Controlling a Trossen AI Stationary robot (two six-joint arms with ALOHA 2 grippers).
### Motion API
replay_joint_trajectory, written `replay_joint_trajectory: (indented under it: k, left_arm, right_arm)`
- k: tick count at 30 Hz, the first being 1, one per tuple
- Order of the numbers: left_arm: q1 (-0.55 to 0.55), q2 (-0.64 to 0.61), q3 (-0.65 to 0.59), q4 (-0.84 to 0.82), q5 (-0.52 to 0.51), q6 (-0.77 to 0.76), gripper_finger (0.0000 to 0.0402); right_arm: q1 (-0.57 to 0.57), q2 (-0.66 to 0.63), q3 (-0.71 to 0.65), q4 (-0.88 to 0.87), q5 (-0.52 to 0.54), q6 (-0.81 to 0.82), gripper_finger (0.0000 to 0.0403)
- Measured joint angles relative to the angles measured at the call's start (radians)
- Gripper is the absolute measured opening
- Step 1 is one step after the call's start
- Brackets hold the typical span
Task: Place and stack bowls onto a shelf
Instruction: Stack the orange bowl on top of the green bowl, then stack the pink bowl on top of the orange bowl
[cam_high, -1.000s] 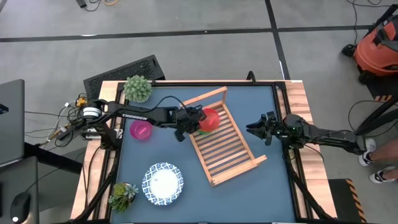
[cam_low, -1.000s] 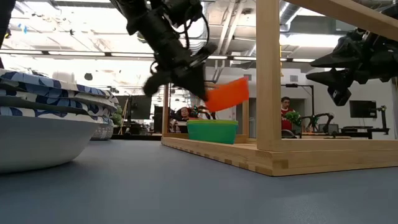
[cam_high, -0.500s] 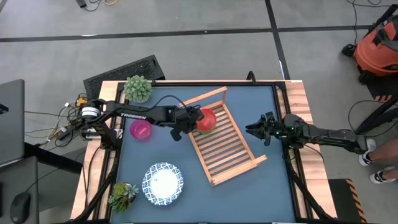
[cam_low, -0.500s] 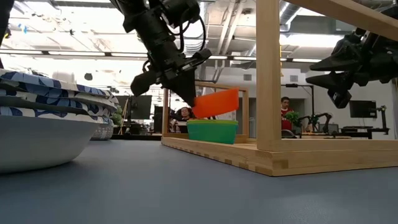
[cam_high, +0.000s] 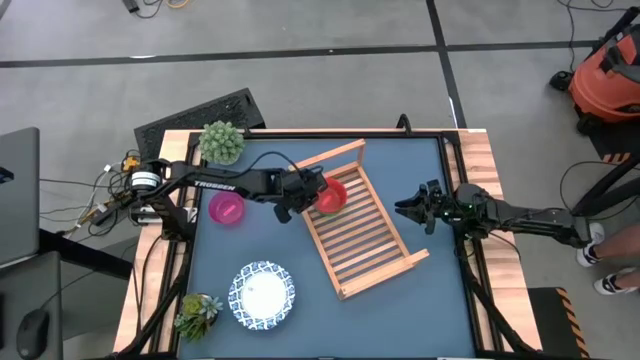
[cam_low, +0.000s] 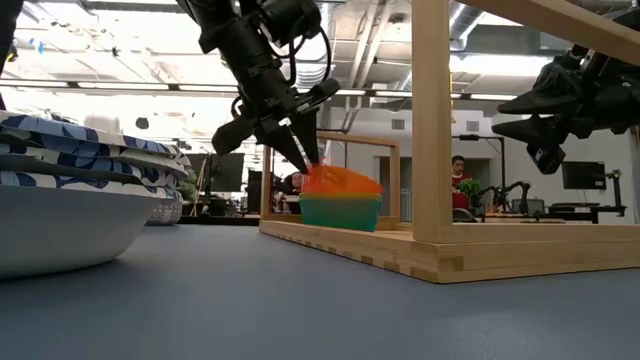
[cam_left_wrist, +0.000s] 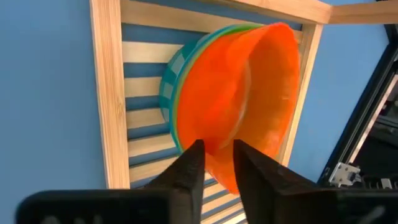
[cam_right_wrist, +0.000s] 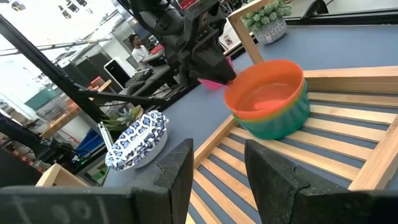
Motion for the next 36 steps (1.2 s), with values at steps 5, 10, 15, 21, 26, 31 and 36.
replay_joint_trajectory:
  k: [5,10,15,21,26,31,36]
  left_arm:
    - [0.014,0.000,0.000,-0.001,-0.010,0.050,0.0120]
    - [0.028,0.000,0.000,0.018,0.011,0.146,0.0149]
    - [0.030,-0.042,-0.001,0.011,0.096,0.298,0.0171]
    - [0.030,-0.159,-0.001,-0.131,0.133,0.489,0.0186]
    - [0.026,-0.280,-0.001,-0.450,0.115,0.585,0.0188]
    - [0.000,-0.350,-0.001,-0.785,0.042,0.632,0.0188]
    - [-0.037,-0.352,-0.021,-0.919,-0.024,0.663,0.0188]
  right_arm:
    - [0.000,0.000,0.000,0.000,0.000,0.000,0.0171]
    - [0.000,0.000,0.000,0.000,0.000,0.000,0.0171]
    - [0.000,0.000,0.000,0.000,-0.001,0.001,0.0171]
    - [0.000,0.000,0.000,-0.001,-0.001,0.001,0.0171]
    - [0.000,0.000,0.000,-0.001,-0.001,0.001,0.0171]
    - [0.000,0.000,0.000,-0.001,-0.001,0.001,0.0171]
    - [0.000,0.000,0.000,-0.001,-0.001,0.001,0.0171]
